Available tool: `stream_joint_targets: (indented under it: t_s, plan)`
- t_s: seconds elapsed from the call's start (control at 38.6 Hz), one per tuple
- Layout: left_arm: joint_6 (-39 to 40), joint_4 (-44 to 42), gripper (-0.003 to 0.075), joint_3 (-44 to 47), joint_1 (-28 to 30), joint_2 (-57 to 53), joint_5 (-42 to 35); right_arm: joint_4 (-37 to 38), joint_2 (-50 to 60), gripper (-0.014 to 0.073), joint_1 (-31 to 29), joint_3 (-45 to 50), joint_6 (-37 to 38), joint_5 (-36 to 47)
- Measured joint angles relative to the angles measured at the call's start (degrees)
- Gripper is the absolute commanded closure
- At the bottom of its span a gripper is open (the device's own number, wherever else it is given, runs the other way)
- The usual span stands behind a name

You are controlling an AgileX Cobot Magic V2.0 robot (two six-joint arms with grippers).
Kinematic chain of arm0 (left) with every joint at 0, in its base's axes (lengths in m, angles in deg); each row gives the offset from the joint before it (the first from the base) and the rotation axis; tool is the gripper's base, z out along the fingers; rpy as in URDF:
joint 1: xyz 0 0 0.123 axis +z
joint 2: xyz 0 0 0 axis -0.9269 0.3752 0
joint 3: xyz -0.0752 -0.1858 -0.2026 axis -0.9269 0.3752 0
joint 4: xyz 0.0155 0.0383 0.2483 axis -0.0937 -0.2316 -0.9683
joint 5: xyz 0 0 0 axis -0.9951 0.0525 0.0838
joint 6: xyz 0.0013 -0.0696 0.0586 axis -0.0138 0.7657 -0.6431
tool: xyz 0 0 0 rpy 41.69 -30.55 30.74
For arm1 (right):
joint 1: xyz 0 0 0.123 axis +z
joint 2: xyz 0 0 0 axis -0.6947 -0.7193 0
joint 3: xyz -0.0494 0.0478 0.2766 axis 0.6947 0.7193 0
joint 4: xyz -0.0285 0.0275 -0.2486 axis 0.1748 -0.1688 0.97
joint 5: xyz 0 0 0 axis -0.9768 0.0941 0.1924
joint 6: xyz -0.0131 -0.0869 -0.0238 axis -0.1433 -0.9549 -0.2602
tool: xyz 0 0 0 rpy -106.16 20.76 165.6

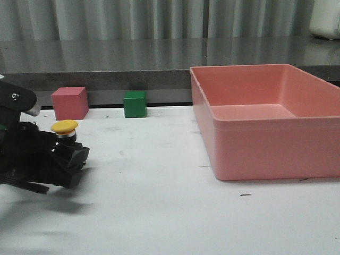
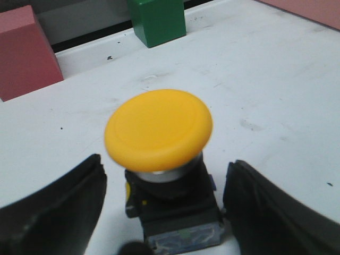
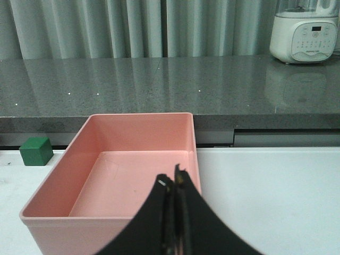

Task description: Place and stand button with both arms

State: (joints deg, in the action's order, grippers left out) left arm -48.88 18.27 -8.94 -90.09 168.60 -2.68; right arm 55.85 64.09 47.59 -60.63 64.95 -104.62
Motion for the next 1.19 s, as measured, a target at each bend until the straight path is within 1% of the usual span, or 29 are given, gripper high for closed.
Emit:
stream_joint_targets:
  t_s: [0.1,0.21,0.34,0.44,0.52,0.6,0.75,0.8,0.91,1.09,1.19]
  plan:
    - [0.0,0.0,0.0181,0.0,0.0,-0.1,0.1,0.0,0.0,0.0664,0.0,0.0,0.0,0.0]
    - [0.0,0.0,0.0181,0.3,-0.4,-2.7,0.5,0.0,0.0,0.0664,0.0,0.0,0.0,0.0]
    - [0.9,0.2,0.0184,0.3,-2.3,-10.7,6.0,0.0,0.0,0.0664,0.0,0.0,0.0,0.0]
    - [1.7,0.6,0.0184,0.3,-4.2,-18.8,14.7,0.0,0.0,0.0664,0.0,0.0,0.0,0.0]
    - [4.1,0.9,0.0184,0.4,-5.0,-25.3,22.0,0.0,0.0,0.0664,0.0,0.0,0.0,0.0]
    - [6.7,1.3,0.0184,0.4,-5.0,-31.2,27.4,0.0,0.0,0.0664,0.0,0.0,0.0,0.0]
    - [8.2,1.3,0.0194,0.5,-5.0,-45.7,41.2,0.0,0.0,0.0664,0.0,0.0,0.0,0.0]
    - [8.3,1.3,0.0211,0.7,-5.0,-51.6,46.0,0.0,0.0,0.0664,0.0,0.0,0.0,0.0]
    - [8.4,1.3,0.0277,0.8,-5.0,-61.1,53.2,0.0,0.0,0.0664,0.0,0.0,0.0,0.0]
    - [8.4,1.3,0.0452,1.0,-5.0,-75.1,64.5,0.0,0.0,0.0664,0.0,0.0,0.0,0.0]
    - [8.4,1.3,0.0557,1.1,-5.0,-82.2,69.4,0.0,0.0,0.0664,0.0,0.0,0.0,0.0]
